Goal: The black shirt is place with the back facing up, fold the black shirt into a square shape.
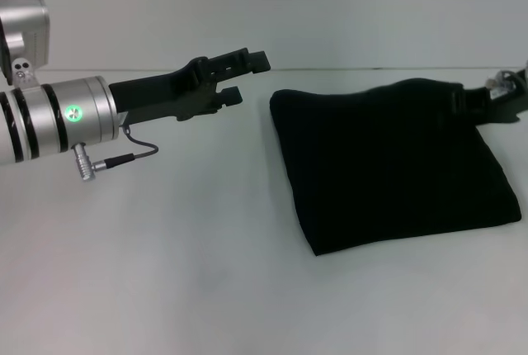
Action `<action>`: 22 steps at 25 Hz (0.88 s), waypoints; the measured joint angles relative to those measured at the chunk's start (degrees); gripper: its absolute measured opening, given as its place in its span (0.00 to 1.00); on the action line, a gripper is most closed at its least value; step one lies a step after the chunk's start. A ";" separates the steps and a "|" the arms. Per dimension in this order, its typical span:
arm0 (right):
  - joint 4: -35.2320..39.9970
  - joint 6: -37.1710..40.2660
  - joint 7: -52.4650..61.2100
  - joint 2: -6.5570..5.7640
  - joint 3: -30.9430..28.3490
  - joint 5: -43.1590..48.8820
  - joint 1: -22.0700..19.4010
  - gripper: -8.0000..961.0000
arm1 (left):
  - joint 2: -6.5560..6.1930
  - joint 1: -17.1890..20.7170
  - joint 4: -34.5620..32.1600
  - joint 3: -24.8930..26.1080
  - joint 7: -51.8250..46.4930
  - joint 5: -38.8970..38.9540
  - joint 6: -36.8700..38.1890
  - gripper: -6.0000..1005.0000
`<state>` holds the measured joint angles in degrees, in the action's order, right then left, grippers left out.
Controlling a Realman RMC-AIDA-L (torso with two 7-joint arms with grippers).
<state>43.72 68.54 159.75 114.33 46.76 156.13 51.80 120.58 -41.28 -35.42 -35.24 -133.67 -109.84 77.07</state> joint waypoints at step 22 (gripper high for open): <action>2.87 -4.65 2.61 1.32 5.08 10.83 0.51 0.15 | -0.08 -0.09 0.09 0.22 0.08 0.60 -0.65 0.95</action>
<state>46.59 63.90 162.37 115.65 51.85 166.96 52.31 120.50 -41.37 -35.33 -35.02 -133.59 -109.23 76.42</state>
